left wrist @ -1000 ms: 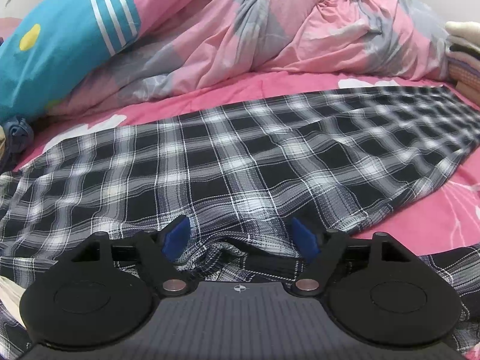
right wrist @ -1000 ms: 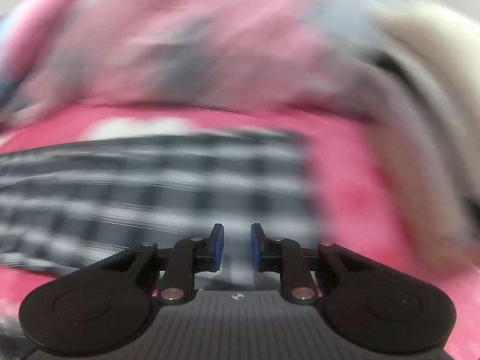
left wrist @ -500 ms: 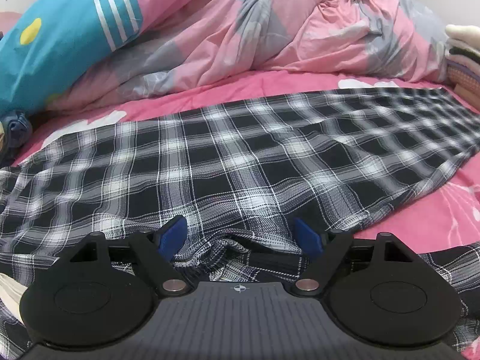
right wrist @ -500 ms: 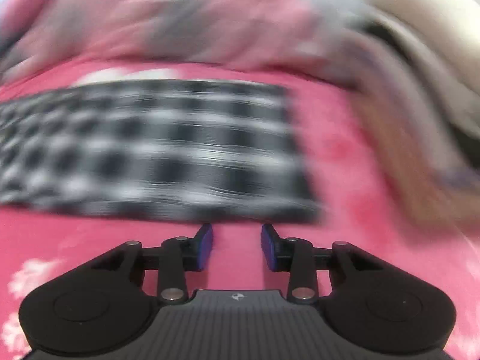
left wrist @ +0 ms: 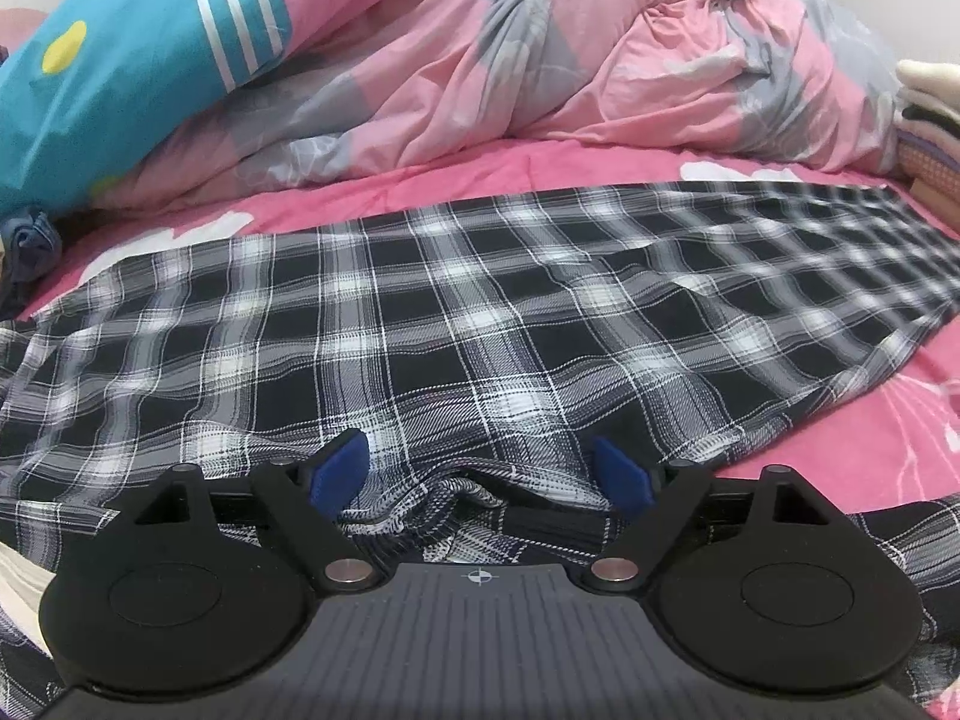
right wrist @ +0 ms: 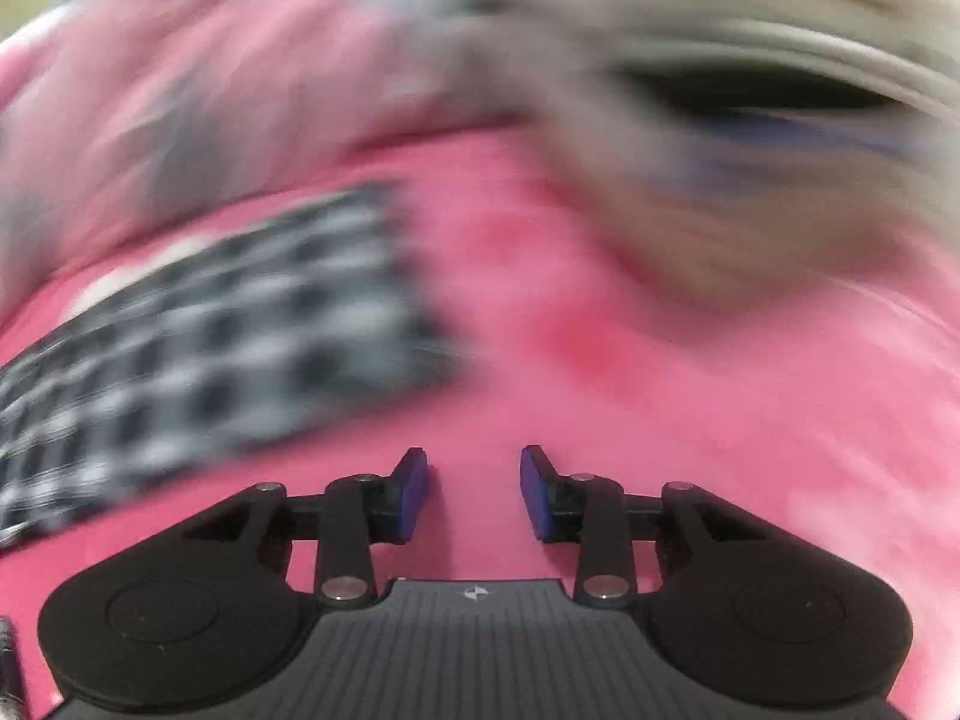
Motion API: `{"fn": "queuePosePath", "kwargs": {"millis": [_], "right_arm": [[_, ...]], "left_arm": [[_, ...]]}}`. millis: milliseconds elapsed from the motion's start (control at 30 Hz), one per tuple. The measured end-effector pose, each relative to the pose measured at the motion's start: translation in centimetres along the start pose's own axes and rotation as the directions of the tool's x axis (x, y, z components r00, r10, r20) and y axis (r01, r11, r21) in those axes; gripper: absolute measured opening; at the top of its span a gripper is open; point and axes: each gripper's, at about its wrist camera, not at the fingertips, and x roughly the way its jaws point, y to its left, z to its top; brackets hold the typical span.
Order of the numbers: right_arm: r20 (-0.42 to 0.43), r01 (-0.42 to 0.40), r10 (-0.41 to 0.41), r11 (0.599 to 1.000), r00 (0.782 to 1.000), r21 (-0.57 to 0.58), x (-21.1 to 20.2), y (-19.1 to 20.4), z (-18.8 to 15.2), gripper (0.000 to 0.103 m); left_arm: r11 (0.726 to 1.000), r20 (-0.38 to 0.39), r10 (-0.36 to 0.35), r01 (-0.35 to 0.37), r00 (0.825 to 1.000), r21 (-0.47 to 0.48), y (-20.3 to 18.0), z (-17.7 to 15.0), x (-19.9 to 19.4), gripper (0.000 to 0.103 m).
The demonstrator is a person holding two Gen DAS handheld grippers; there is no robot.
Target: Fold clothes
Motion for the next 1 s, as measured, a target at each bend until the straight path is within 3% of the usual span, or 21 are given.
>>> {"fn": "queuePosePath", "kwargs": {"millis": [67,167,233,367,533,667,800,1000], "right_arm": [[0.006,0.081,-0.081,0.994,0.997,0.074,-4.4,-3.8,-2.0,0.04],[0.085,-0.02,0.005,0.985,0.996,0.172,-11.7,-6.4,-5.8,0.042],[0.161,-0.114,0.082,0.973,0.984,0.201,-15.9,-7.0,-7.5,0.043],[0.239,-0.251,0.217,0.96,0.946,0.122,-21.7,-5.9,-9.1,0.043],[0.217,-0.386,0.378,0.922,0.9,-0.008,-21.2,-1.6,-10.0,0.043],[0.156,-0.467,0.478,0.878,0.864,-0.101,-19.7,3.4,-11.9,0.043],[0.072,-0.531,0.55,0.827,0.832,-0.184,-18.6,8.1,-14.3,0.043],[-0.029,-0.608,0.624,0.748,0.781,-0.265,-18.4,12.5,-16.8,0.043]], "left_arm": [[1.0,0.004,0.005,-0.005,1.0,0.005,-0.2,-0.1,0.0,0.083],[1.0,0.005,0.018,-0.018,1.0,-0.009,-0.1,-0.1,-0.1,0.084],[0.997,0.005,0.071,-0.071,0.997,-0.01,-0.4,0.2,-0.8,0.084],[0.991,0.059,0.134,-0.133,0.989,-0.013,-0.4,1.4,-5.3,0.084],[0.981,0.114,0.191,-0.186,0.975,-0.049,0.6,1.8,-13.6,0.085],[0.966,0.156,0.236,-0.213,0.959,-0.15,1.5,0.4,-20.2,0.101],[0.918,0.111,0.312,-0.269,0.944,-0.293,2.3,-2.4,-24.4,0.102],[0.835,0.036,0.415,-0.364,0.909,-0.413,3.6,-6.1,-27.4,0.103]]}}
